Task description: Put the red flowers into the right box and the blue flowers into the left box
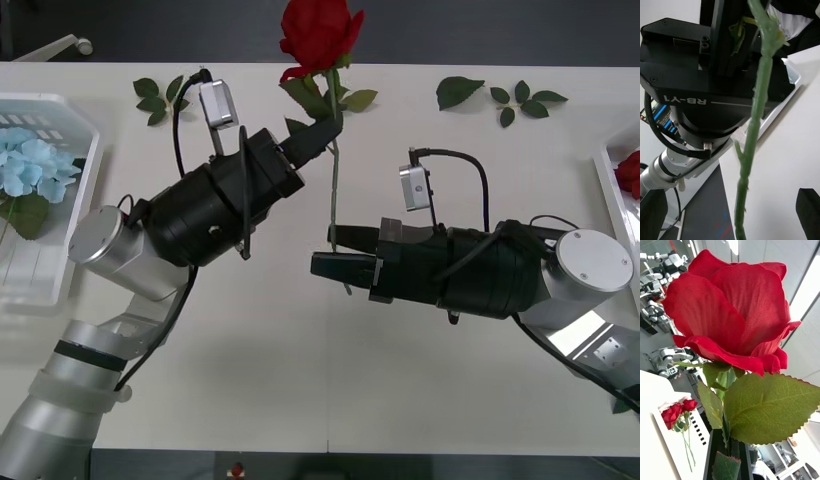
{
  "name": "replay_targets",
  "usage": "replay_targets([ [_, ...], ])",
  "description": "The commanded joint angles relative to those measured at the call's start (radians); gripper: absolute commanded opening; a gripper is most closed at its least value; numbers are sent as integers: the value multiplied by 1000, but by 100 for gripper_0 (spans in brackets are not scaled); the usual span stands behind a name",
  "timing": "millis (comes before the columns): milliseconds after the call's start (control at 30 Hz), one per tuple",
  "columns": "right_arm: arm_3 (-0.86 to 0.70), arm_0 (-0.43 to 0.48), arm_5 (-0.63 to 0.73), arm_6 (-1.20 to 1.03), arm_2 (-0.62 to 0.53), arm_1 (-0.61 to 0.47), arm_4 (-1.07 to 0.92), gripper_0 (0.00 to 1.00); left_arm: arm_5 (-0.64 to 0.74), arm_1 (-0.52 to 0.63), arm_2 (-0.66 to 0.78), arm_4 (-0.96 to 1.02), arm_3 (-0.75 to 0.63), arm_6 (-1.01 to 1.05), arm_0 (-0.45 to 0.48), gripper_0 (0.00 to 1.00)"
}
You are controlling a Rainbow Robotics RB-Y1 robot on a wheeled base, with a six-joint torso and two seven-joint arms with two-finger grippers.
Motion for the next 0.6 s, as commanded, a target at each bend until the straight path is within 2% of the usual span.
replay_targets([
  [33, -16, -24, -12, 5, -4, 22, -12, 100, -14, -23, -26, -22, -35, -42, -32, 0],
  [167, -16, -30, -40, 5, 11, 28, -12, 100, -23, -23, -33, -22, -35, -42, -32, 0],
  [200, -16, -33, -48, 6, 14, 30, -12, 87, -25, -23, -35, -22, -35, -41, -32, 0],
  [267, -16, -33, -54, 6, 17, 28, -12, 49, -26, -23, -35, -22, -35, -42, -31, 0],
  [300, -16, -33, -54, 5, 17, 28, -12, 19, -28, -23, -36, -22, -35, -42, -32, 0],
  [367, -16, -33, -54, 5, 17, 27, -14, 0, -29, -21, -36, -22, -35, -41, -32, 0],
  [600, -16, -33, -54, 8, 17, 22, -12, 0, -32, -21, -38, -22, -35, -41, -32, 0],
])
